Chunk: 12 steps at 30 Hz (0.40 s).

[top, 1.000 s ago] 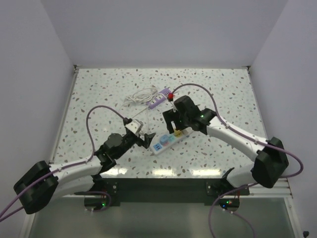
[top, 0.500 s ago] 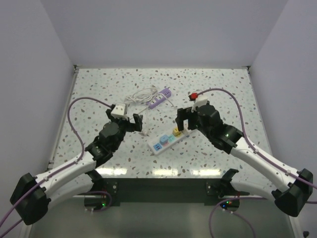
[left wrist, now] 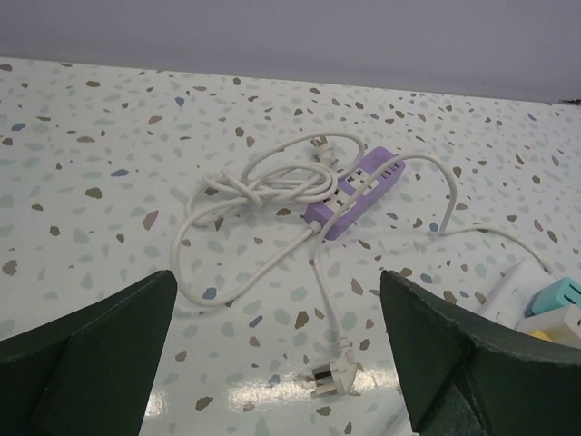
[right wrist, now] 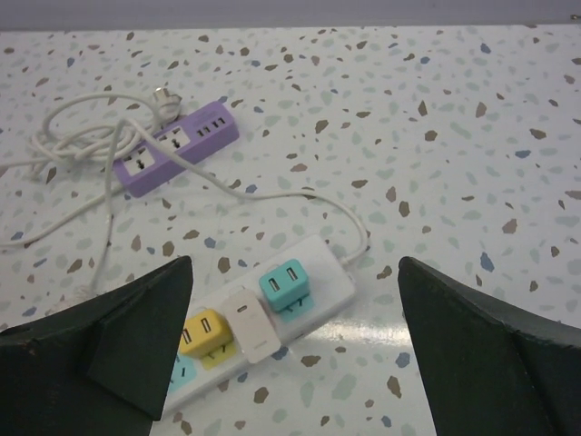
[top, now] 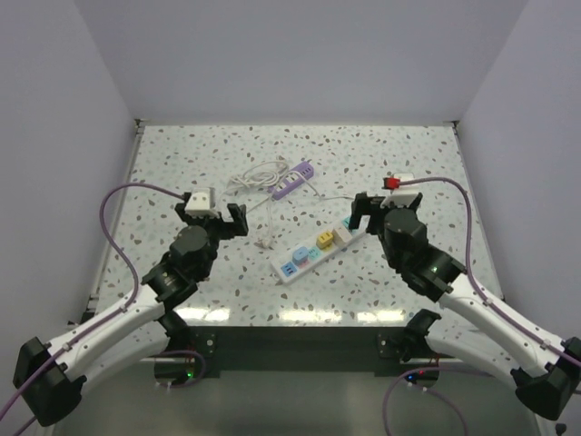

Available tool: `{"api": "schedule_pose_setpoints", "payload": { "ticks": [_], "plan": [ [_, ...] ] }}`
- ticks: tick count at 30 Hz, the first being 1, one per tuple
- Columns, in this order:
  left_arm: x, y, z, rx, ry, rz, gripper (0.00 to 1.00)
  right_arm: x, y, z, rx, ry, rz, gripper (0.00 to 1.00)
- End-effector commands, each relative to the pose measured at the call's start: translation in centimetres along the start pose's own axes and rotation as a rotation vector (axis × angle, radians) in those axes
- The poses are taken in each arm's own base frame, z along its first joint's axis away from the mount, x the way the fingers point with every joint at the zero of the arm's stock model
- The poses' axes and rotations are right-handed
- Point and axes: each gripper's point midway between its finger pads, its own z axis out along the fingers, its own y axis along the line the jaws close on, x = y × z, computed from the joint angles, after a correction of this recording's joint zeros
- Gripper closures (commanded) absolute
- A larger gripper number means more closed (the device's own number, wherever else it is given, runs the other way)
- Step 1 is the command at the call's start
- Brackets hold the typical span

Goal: Insert the plug

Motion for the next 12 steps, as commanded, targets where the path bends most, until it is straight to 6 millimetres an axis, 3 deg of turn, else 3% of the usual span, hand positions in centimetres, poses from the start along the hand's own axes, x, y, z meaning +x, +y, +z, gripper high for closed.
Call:
{"api": "schedule_pose_setpoints", "payload": {
  "ticks": [1,7,12],
  "plan": [
    [-2.0,0.7,-0.1,-0.060,-0.028,-0.034,0.00,-2.3,-2.1,-0.5,0.100,-0.113,0.051,0.01],
    [-2.9,1.2,-0.3,-0.084,-0.045,-0.032,0.00,-3.0,-4.4,-1.2,0.209,-0.161,0.041,0.01],
    [-3.5,1.4,-0.5,-0.099,-0.044,-0.030,0.00,-3.1,-4.6,-1.4,0.209,-0.177,0.053,0.01]
  ]
}}
